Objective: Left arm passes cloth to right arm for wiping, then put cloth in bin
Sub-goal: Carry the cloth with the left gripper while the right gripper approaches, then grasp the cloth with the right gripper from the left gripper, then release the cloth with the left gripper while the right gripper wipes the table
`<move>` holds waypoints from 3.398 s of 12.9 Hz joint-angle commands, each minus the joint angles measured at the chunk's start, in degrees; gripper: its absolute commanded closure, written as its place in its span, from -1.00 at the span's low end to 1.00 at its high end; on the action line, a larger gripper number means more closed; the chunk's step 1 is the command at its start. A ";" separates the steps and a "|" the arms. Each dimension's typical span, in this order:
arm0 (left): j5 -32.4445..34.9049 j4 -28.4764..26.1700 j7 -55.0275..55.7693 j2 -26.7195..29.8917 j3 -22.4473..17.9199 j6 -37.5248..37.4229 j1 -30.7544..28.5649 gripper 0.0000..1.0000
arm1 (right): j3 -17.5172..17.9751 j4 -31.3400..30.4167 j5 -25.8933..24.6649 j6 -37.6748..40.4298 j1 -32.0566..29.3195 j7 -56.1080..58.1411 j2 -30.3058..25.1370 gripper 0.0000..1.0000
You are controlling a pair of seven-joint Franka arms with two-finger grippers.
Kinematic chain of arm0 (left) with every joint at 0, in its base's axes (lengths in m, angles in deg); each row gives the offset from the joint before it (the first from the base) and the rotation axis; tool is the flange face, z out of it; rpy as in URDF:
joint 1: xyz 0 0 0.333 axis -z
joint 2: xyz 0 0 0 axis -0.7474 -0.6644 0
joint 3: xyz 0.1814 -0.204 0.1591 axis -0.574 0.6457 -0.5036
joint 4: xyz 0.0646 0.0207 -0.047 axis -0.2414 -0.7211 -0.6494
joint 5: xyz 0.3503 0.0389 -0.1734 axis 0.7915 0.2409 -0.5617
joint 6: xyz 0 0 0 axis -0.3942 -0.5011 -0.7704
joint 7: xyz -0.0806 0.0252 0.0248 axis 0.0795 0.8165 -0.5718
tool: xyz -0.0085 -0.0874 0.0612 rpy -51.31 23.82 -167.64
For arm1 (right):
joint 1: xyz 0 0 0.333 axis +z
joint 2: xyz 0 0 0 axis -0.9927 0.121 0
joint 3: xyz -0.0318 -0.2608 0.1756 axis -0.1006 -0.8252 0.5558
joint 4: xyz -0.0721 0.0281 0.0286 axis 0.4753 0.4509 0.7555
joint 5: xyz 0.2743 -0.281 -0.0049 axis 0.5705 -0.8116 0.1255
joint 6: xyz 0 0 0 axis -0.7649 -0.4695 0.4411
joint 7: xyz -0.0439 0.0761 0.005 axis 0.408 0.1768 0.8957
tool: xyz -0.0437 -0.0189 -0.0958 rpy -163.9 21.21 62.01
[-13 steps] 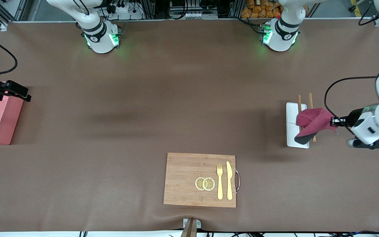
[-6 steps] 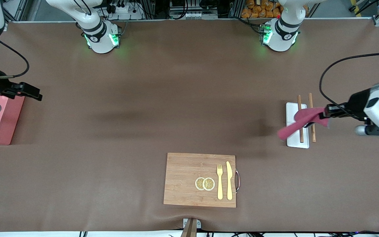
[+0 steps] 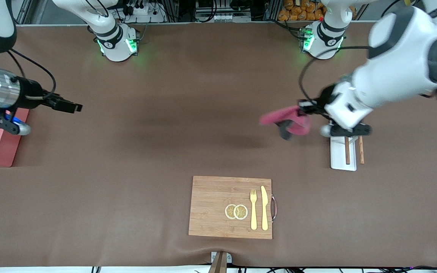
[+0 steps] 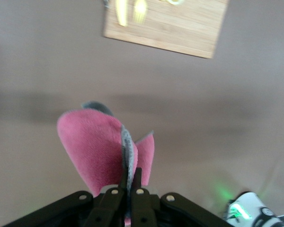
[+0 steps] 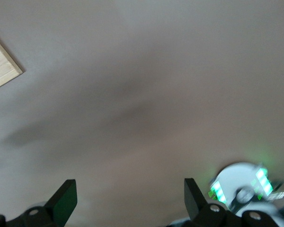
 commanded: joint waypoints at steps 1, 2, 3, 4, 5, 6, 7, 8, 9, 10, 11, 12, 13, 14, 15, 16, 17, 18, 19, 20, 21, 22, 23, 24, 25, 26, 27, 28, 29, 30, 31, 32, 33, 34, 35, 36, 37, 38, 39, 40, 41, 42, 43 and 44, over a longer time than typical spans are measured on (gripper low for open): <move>-0.44 2.44 8.45 -2.37 0.51 5.14 7.93 1.00 | -0.19 0.68 7.91 2.04 0.31 -12.16 3.18 -1.00; -0.44 2.53 11.09 -2.81 0.51 8.21 11.10 1.00 | -0.19 0.25 11.42 3.53 0.39 -15.33 4.32 -1.00; -0.44 2.79 13.64 -3.16 0.42 11.55 14.35 1.00 | -0.19 -0.63 15.19 4.33 0.31 -17.80 5.64 -1.00; -0.44 3.14 15.76 -4.21 0.42 15.32 16.82 1.00 | -0.19 -1.94 18.97 4.16 0.05 -20.26 6.43 -1.00; -0.44 3.58 18.04 -5.44 0.42 19.36 19.54 1.00 | -0.19 -3.61 22.58 3.81 -0.13 -21.77 6.79 -1.00; -0.27 3.58 19.80 -6.24 0.25 22.89 21.91 1.00 | -0.28 -4.76 25.14 3.55 -0.22 -22.83 6.88 -1.00; -0.18 3.58 20.78 -6.94 0.16 25.36 23.59 1.00 | -0.28 -5.99 27.08 3.02 -0.05 -24.49 7.49 -1.00; -0.18 3.50 21.22 -7.21 0.25 26.43 24.13 1.00 | -0.19 -7.56 27.79 2.14 0.13 -24.94 7.50 -1.00; -0.35 3.58 21.49 -7.38 0.25 28.44 24.22 1.00 | -0.19 -8.71 28.85 1.96 0.48 -24.95 7.50 -1.00; -0.44 3.50 22.10 -7.56 0.33 30.37 24.75 1.00 | -0.19 -9.68 30.60 1.70 0.57 -24.95 7.50 -1.00; -0.27 3.58 23.06 -8.43 0.25 32.31 26.84 1.00 | -0.19 -10.99 31.92 0.65 1.27 -24.95 7.50 -1.00; 0.17 3.41 23.86 -8.79 0.16 34.50 27.99 1.00 | -0.19 -12.05 32.80 -0.49 2.84 -25.03 7.32 -1.00; 0.35 3.23 23.86 -9.14 0.16 35.48 28.52 1.00 | -0.19 -12.93 33.94 -1.81 4.34 -25.12 7.23 -1.00; 0.35 3.32 23.86 -9.93 0.07 35.92 29.23 1.00 | -0.19 -14.07 36.04 -3.04 5.83 -25.12 7.23 -1.00; 0.44 3.41 23.95 -10.46 -0.02 37.15 29.67 1.00 | -0.19 -15.13 37.19 -5.05 7.58 -25.12 7.23 -1.00; 0.44 3.41 24.04 -11.07 -0.02 38.64 30.46 1.00 | -0.19 -15.57 37.29 -6.81 9.17 -25.38 7.23 -1.00; 0.96 3.41 24.56 -11.25 -0.10 39.35 31.33 1.00 | -0.19 -15.67 37.47 -7.87 10.32 -26.34 7.32 -1.00; 2.01 3.41 25.09 -11.60 -0.19 40.05 31.43 1.00 | -0.19 -16.10 38.51 -9.36 12.07 -27.14 7.23 -1.00; 2.89 3.41 26.14 -11.78 -0.19 40.06 31.52 1.00 | -0.19 -16.71 39.22 -11.29 13.65 -27.58 7.32 -1.00; 3.68 3.41 26.93 -11.78 -0.19 40.06 31.69 1.00 | -0.19 -17.59 39.31 -13.14 15.32 -27.58 7.23 -1.00; 3.95 3.32 27.37 -11.61 -0.19 40.06 31.69 1.00 | -0.19 -18.12 39.31 -14.11 16.29 -27.58 7.23 -1.00; 3.95 3.32 27.47 -11.69 -0.19 40.06 31.69 1.00 | -0.19 -18.21 39.31 -14.21 17.09 -27.50 7.23 -0.69; 3.95 3.32 27.47 -11.78 -0.19 40.06 31.69 1.00 | -0.19 -18.21 39.31 -14.12 17.18 -27.50 7.23 -0.10; 3.95 3.32 27.55 -11.78 -0.28 40.06 31.69 1.00 | -0.19 -18.21 39.23 -13.95 17.01 -27.50 7.32 0.40; 4.04 3.32 27.55 -11.69 -0.28 40.06 31.61 1.00 | -0.19 -18.13 39.23 -13.95 16.92 -27.41 7.41 0.84; 4.04 3.32 27.55 -11.69 -0.28 40.06 31.61 1.00 | -0.19 -18.04 39.31 -13.77 16.57 -27.41 7.32 1.00; 3.95 3.32 27.55 -11.69 -0.45 40.06 31.61 1.00 | -0.28 -17.86 39.23 -13.60 15.96 -26.97 7.32 1.00; 4.04 3.32 27.55 -11.69 -0.46 40.06 31.61 1.00 | -0.28 -17.86 39.23 -13.42 15.43 -26.45 7.32 1.00; 3.95 3.32 27.64 -11.69 -0.46 40.06 31.43 1.00 | -0.28 -17.69 39.23 -13.42 15.34 -26.27 7.32 1.00; 3.95 3.32 28.16 -11.69 -0.54 40.06 31.26 1.00 | -0.28 -17.51 39.23 -13.42 15.25 -25.83 7.32 1.00; 3.95 3.32 28.78 -11.69 -1.24 40.06 31.34 1.00 | -0.37 -17.34 38.88 -13.59 15.25 -25.48 7.32 1.00; 3.95 3.23 29.48 -11.43 -1.94 40.06 31.34 1.00 | -0.37 -16.90 38.44 -14.03 15.34 -24.52 7.32 1.00; 3.95 3.23 29.92 -11.26 -2.12 40.06 31.08 -0.72 | -0.46 -16.64 37.48 -14.56 15.86 -23.11 7.32 1.00; 4.30 3.06 30.10 -11.17 -2.65 39.97 30.99 -1.00 | -0.37 -16.02 35.82 -15.61 16.04 -22.93 7.32 1.00; 5.35 2.80 30.19 -11.08 -3.09 39.71 30.90 -1.00 | -0.28 -15.41 34.23 -16.31 16.30 -22.84 7.32 1.00; 6.40 2.62 31.41 -10.73 -3.53 39.36 30.64 -1.00 | -0.37 -14.71 32.91 -16.58 16.65 -22.75 7.41 1.00; 7.72 2.44 33.07 -10.29 -5.53 38.75 29.86 -1.00 | -0.28 -13.74 30.11 -17.80 17.35 -22.75 7.49 1.00; 7.99 2.35 33.53 -9.59 -6.34 36.65 28.63 -1.00 | -0.28 -13.21 26.00 -20.95 19.36 -22.66 7.50 1.00; 8.00 2.44 33.53 -8.97 -6.43 33.85 25.75 -1.00 | -0.28 -13.21 22.30 -23.85 21.29 -22.66 7.58 1.00; 8.00 2.44 33.53 -8.27 -6.35 30.69 23.02 -1.00 | -0.28 -13.29 18.09 -26.49 22.71 -22.57 7.58 1.00; 8.08 2.44 33.44 -7.92 -6.43 27.87 20.56 -1.00 | -0.19 -13.29 13.43 -28.95 24.29 -22.66 7.67 1.00; 8.52 2.44 33.27 -7.57 -6.43 24.80 17.49 -1.00 | -0.28 -13.47 9.47 -30.80 25.69 -22.84 8.19 1.00; 10.44 2.53 32.92 -7.56 -6.43 21.37 14.76 -1.00 | -0.28 -13.47 7.95 -32.39 25.62 -22.75 9.24 1.00; 13.07 2.53 32.31 -7.47 -6.35 18.64 12.64 -1.00 | -0.28 -13.56 7.50 -33.71 25.97 -22.75 10.12 1.00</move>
